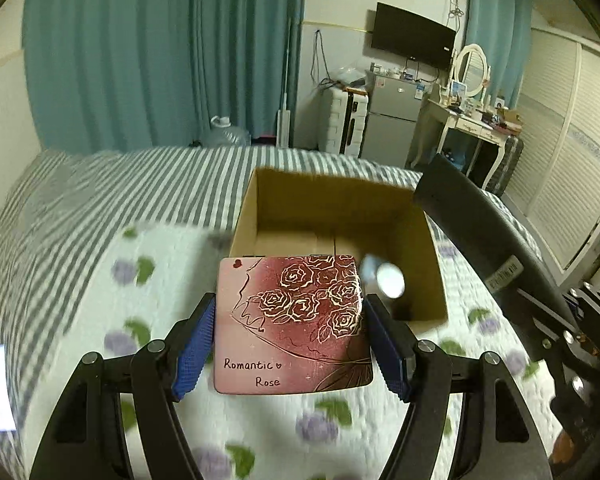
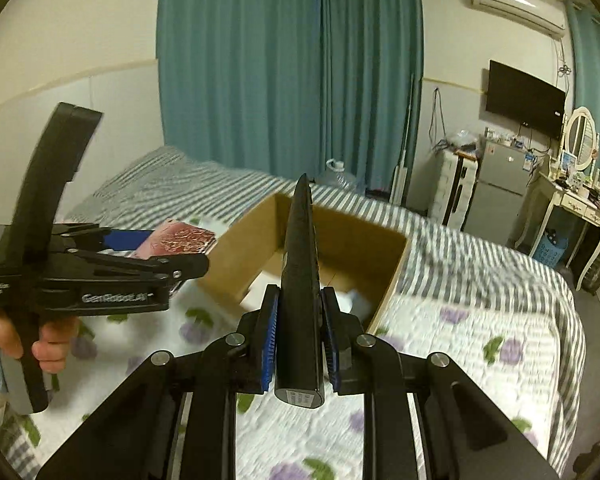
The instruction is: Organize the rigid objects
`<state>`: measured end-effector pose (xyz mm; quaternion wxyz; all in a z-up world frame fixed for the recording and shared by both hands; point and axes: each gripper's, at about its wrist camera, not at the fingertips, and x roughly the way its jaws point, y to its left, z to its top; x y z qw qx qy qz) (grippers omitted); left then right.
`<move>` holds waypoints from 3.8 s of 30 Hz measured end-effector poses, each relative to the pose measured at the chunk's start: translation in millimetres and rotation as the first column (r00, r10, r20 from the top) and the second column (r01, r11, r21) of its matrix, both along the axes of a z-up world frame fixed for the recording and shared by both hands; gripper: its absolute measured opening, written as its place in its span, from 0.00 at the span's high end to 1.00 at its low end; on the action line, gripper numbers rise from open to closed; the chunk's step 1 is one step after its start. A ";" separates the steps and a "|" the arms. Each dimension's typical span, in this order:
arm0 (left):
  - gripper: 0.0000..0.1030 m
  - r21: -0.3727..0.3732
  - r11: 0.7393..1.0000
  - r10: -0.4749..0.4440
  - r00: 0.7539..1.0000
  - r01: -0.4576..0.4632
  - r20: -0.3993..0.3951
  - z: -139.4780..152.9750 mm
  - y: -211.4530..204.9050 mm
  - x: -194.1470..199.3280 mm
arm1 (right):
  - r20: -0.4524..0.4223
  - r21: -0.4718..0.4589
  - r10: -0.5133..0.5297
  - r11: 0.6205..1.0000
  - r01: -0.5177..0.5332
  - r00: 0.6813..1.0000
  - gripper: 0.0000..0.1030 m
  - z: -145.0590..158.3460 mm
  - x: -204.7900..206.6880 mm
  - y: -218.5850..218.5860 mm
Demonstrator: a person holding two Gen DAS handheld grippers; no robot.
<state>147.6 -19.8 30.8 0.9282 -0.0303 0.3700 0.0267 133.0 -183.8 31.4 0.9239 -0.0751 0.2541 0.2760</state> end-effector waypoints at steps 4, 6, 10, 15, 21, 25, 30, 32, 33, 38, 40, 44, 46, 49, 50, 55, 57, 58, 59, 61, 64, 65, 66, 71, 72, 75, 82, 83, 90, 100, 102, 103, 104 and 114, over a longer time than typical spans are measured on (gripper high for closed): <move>0.29 0.020 0.999 -0.040 0.999 0.040 0.009 -5.3 -6.6 44.9 | 0.010 -0.003 -0.014 1.000 0.014 1.000 0.81 -0.7 32.3 0.2; 0.29 0.024 0.998 -0.064 0.998 0.064 0.014 -14.5 -8.7 68.0 | 0.006 -0.005 -0.018 1.000 0.018 1.000 0.81 -4.9 49.4 -0.2; 0.29 0.045 0.994 -0.103 0.995 0.103 -0.012 -41.2 -11.7 103.8 | -0.009 -0.016 -0.023 1.000 0.023 1.000 0.81 -18.2 76.1 -0.1; 0.28 0.053 0.994 -0.090 0.995 0.092 -0.047 -61.6 -8.7 121.2 | -0.051 -0.028 -0.014 1.000 0.012 0.999 0.81 -34.6 91.9 -1.6; 0.27 0.064 0.996 -0.061 0.998 0.062 -0.019 -55.9 -7.4 125.0 | -0.067 -0.033 -0.022 0.999 0.020 0.998 0.81 -39.0 92.7 -3.2; 0.27 0.041 0.997 -0.063 0.998 0.063 -0.008 -42.8 -2.4 109.2 | -0.062 -0.035 -0.029 0.999 0.027 0.998 0.81 -34.2 89.3 -4.7; 0.26 0.070 0.994 -0.085 0.996 0.084 0.009 -22.4 -0.7 90.8 | -0.055 -0.036 -0.003 0.999 0.001 0.998 0.81 -20.4 89.9 3.3; 0.26 0.071 0.995 -0.075 0.997 0.074 0.011 -19.6 2.5 86.3 | -0.053 -0.078 -0.003 0.997 -0.001 0.999 0.81 -20.4 96.4 13.4; 0.26 0.066 0.996 -0.069 0.998 0.068 0.012 -19.9 4.7 84.9 | -0.049 -0.100 -0.004 0.995 -0.001 0.999 0.81 -22.5 100.1 18.7; 0.26 0.032 0.998 -0.056 0.998 0.056 -0.002 -33.6 20.4 83.9 | -0.050 -0.168 0.013 0.986 -0.021 0.999 0.81 -36.7 126.0 50.1; 0.26 0.018 0.998 -0.052 0.999 0.053 -0.014 -40.7 26.0 85.6 | -0.070 -0.181 0.018 0.983 -0.031 0.997 0.81 -42.8 138.5 62.3; 0.26 -0.002 1.000 -0.017 0.999 0.017 -0.038 -52.8 40.3 88.9 | -0.068 -0.142 -0.023 0.990 0.014 0.997 0.47 -43.9 153.1 72.2; 0.26 -0.013 1.000 -0.010 0.999 0.010 -0.035 -51.8 43.1 88.1 | -0.061 -0.050 -0.007 0.999 0.004 0.998 0.44 -33.8 149.6 66.2; 0.26 -0.021 1.000 -0.008 1.000 0.007 -0.010 -46.2 43.1 81.9 | -0.041 -0.006 -0.025 1.000 0.024 0.999 0.43 -19.8 139.8 59.2; 0.26 -0.021 1.000 -0.006 1.000 0.006 -0.003 -43.5 42.0 78.8 | -0.029 0.010 -0.032 0.999 0.032 0.999 0.42 -13.6 132.8 54.1; 0.26 -0.033 0.999 -0.018 0.998 0.020 0.064 -19.1 28.7 57.2 | 0.018 0.043 -0.097 0.994 0.096 0.995 0.36 15.0 95.6 27.9; 0.26 -0.028 0.999 -0.022 0.995 0.025 0.099 -5.9 19.5 42.4 | 0.030 0.055 -0.113 0.992 0.111 0.993 0.35 25.9 81.2 16.4; 0.26 -0.026 0.999 -0.025 0.993 0.028 0.113 -1.1 16.7 37.9 | 0.037 0.065 -0.123 0.991 0.121 0.992 0.34 33.2 70.5 9.0; 0.26 -0.022 0.999 -0.022 0.990 0.025 0.139 7.2 12.1 29.5 | 0.044 0.075 -0.132 0.989 0.129 0.990 0.31 38.5 62.1 3.5; 0.25 -0.017 1.000 -0.011 0.985 0.015 0.173 20.9 5.4 14.8 | 0.055 0.094 -0.147 0.985 0.142 0.988 0.26 47.6 46.0 -5.2; 0.25 -0.010 1.000 -0.018 0.975 0.021 0.219 43.8 -1.6 -5.2 | 0.080 0.115 -0.159 0.982 0.149 0.984 0.25 66.9 19.0 -16.5; 0.25 -0.004 1.000 -0.017 0.972 0.019 0.235 52.0 -3.0 -11.8 | 0.093 0.113 -0.168 0.981 0.157 0.981 0.24 72.0 13.0 -18.1; 0.25 -0.001 1.000 -0.023 0.967 0.024 0.253 60.6 -4.4 -19.3 | 0.115 0.110 -0.180 0.980 0.168 0.977 0.21 78.1 4.0 -19.9; 0.25 0.031 0.999 -0.041 0.949 0.033 0.312 81.6 -5.3 -47.8 | 0.192 0.119 -0.267 0.962 0.247 0.944 0.15 90.4 -40.9 -24.8; 0.25 0.041 0.999 -0.044 0.946 0.033 0.320 84.0 -5.4 -55.0 | 0.192 0.125 -0.285 0.956 0.265 0.939 0.13 89.2 -47.4 -25.6; 0.25 0.067 0.998 -0.022 0.935 -0.002 0.355 85.2 -4.3 -75.6 | 0.200 0.151 -0.383 0.922 0.358 0.902 0.06 84.7 -66.0 -31.1; 0.25 0.044 0.999 0.013 0.923 -0.032 0.385 48.5 2.5 -103.1 | 0.227 0.157 -0.404 0.913 0.376 0.886 0.00 48.4 -68.0 -24.8; 0.25 0.063 0.997 0.012 0.921 -0.040 0.391 38.8 1.2 -104.0 | 0.221 0.141 -0.401 0.915 0.378 0.889 0.00 36.4 -63.0 -20.8; 0.25 0.135 0.991 -0.022 0.951 -0.021 0.308 -21.7 -12.0 -81.6 | 0.124 0.110 -0.382 0.922 0.370 0.916 0.00 -22.2 -46.0 -11.0; 0.25 0.162 0.986 -0.019 0.959 -0.028 0.281 -32.2 -15.2 -81.0 | 0.119 0.104 -0.433 0.900 0.422 0.894 0.00 -28.2 -45.5 -20.1; 0.25 0.156 0.987 -0.019 0.960 -0.026 0.280 -31.7 -12.7 -80.3 | 0.118 0.103 -0.434 0.900 0.423 0.893 0.00 -27.6 -45.5 -19.6; 0.25 0.155 0.988 -0.019 0.960 -0.025 0.280 -31.7 -12.9 -80.9 | 0.120 0.103 -0.435 0.899 0.425 0.892 0.00 -27.5 -45.7 -19.6; 0.25 0.153 0.988 -0.019 0.960 -0.025 0.279 -32.1 -12.2 -81.0 | 0.124 0.102 -0.437 0.899 0.426 0.891 0.00 -26.9 -46.2 -19.6; 0.25 0.118 0.992 0.005 0.966 -0.037 0.259 -33.4 -5.2 -79.7 | 0.115 0.095 -0.448 0.893 0.439 0.887 0.00 -29.1 -44.6 -22.0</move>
